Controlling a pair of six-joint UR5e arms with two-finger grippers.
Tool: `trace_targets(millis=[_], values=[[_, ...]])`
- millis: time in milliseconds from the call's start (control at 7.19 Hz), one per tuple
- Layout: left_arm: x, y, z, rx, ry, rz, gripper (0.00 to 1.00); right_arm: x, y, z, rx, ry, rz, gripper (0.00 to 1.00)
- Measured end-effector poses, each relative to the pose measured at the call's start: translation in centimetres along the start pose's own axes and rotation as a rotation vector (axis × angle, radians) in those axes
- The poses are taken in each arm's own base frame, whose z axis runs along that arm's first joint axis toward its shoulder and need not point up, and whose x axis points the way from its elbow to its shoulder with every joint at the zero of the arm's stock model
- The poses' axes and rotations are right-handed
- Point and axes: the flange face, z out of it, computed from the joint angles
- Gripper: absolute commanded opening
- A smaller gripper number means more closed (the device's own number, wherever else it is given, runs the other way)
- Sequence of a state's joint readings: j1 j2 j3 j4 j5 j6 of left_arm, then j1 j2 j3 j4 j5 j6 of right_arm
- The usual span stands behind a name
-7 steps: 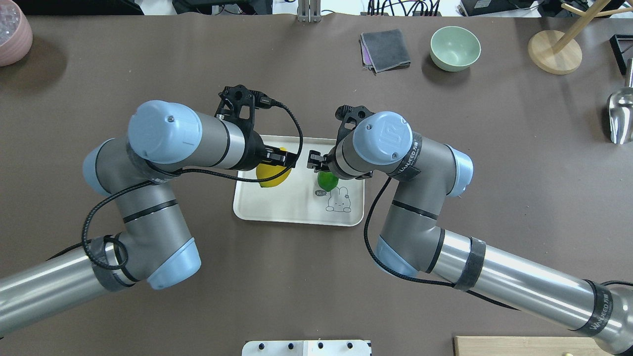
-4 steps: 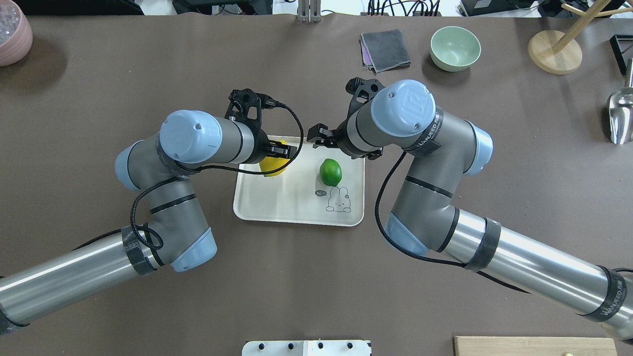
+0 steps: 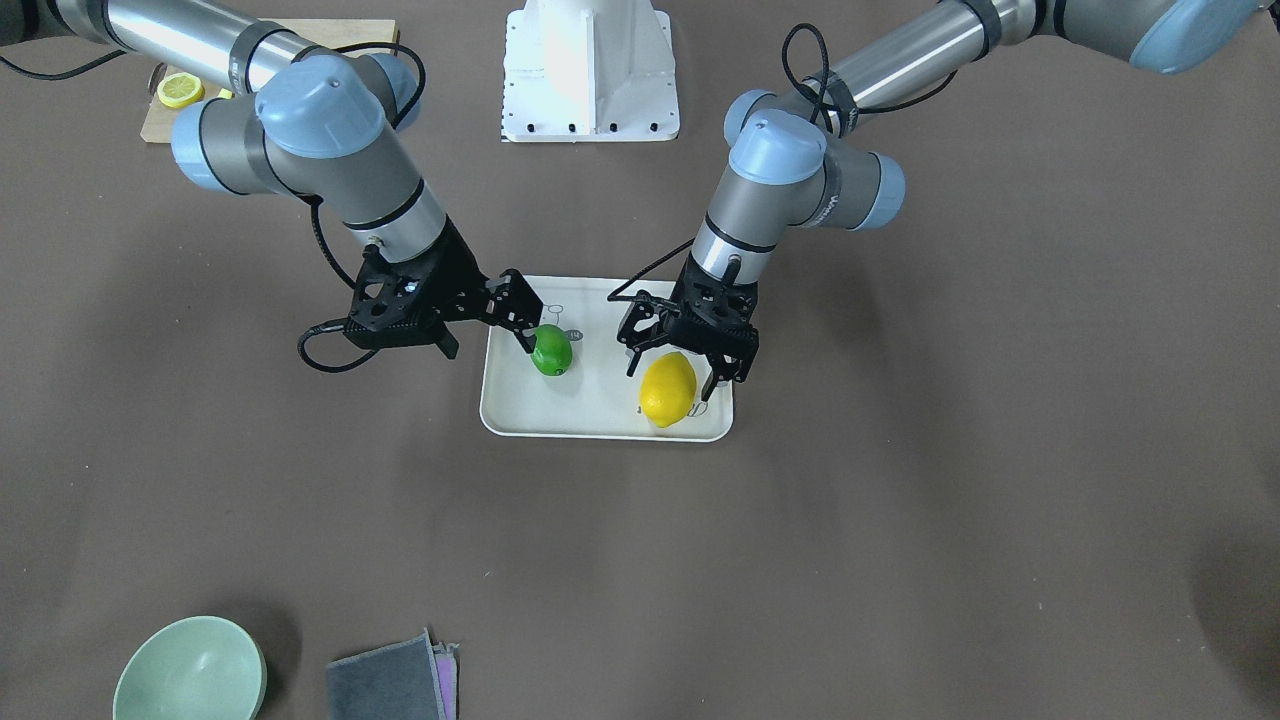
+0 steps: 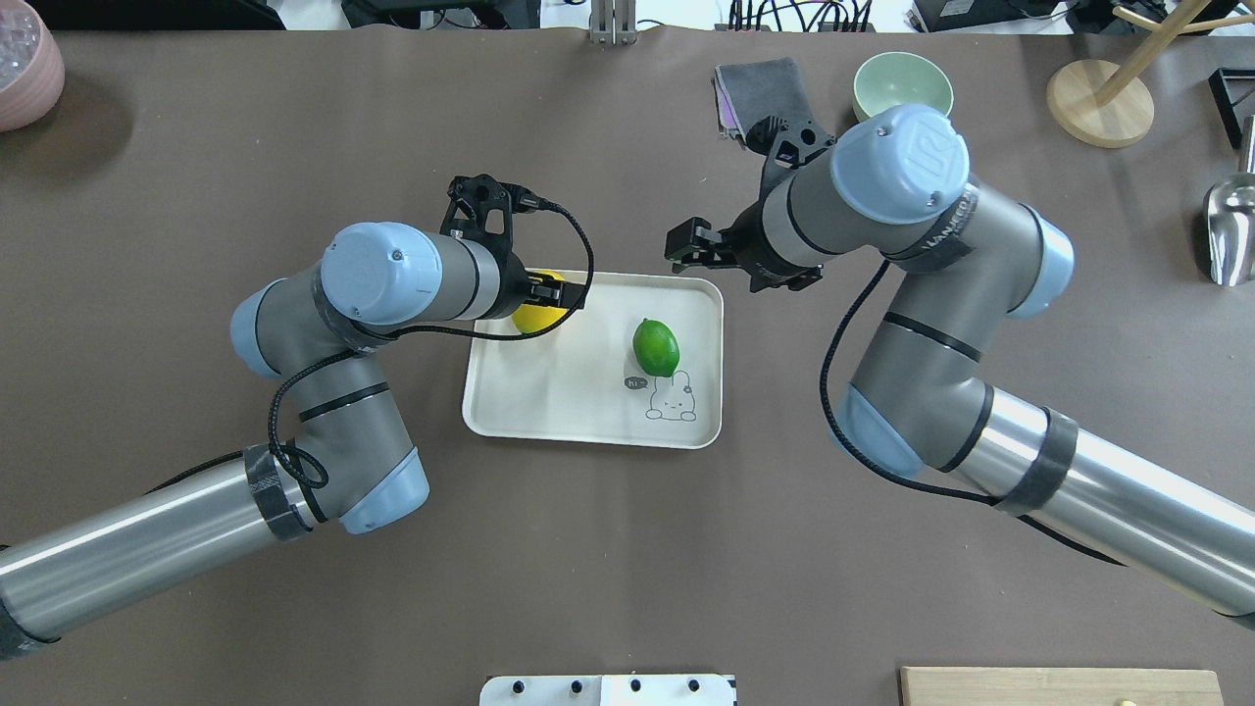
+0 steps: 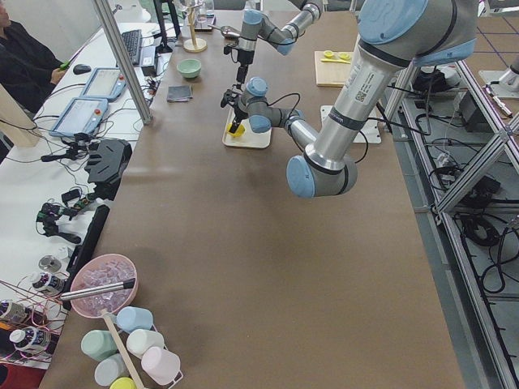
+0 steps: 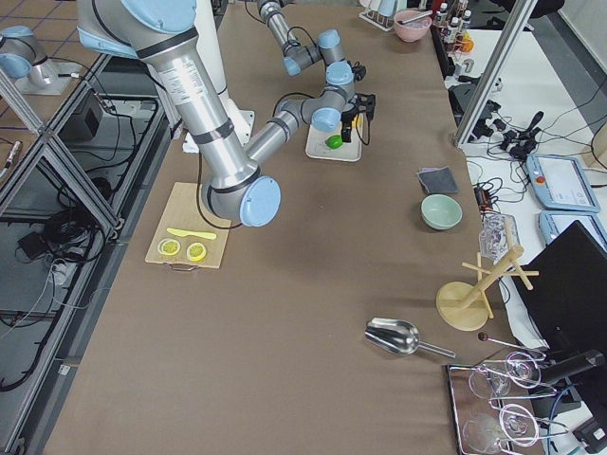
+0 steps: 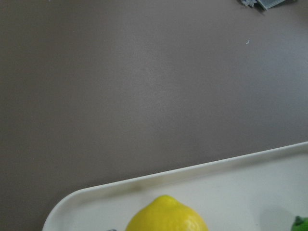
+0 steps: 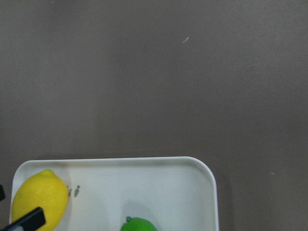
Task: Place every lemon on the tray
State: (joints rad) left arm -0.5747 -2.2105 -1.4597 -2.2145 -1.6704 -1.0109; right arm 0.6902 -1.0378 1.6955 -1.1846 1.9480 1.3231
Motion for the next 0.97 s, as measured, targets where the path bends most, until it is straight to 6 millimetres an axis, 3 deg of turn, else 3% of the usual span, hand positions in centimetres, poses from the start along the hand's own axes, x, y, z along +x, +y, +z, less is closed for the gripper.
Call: trace_targets(millis=[139,278,417,696,974], values=[[-1.2,-2.0,-1.3,0.026,-0.005,-0.012,0.98,2.7,-0.1,-2.2,0.008,0.022,-0.034,1.00],[-3.8,-4.8,-3.1,0.052,-0.016,-0.032,0.98,5.1,-0.3,-5.0,0.008,0.068,-0.085,1.00],[-8.5,-7.8,-5.7,0.064,-0.034,-0.055,0.98,8.3,-0.6,-7.7,0.011,0.128,-0.139,1.00],[-21.3,-11.5,-12.1,0.091,-0.129,-0.017,0.98,15.1,-2.6,-10.5,0.060,0.238,-0.161,1.00],[-32.9,-10.3,-16.0,0.120,-0.261,-0.012,0.98,19.5,-4.8,-8.8,0.120,0.364,-0.131,1.00]])
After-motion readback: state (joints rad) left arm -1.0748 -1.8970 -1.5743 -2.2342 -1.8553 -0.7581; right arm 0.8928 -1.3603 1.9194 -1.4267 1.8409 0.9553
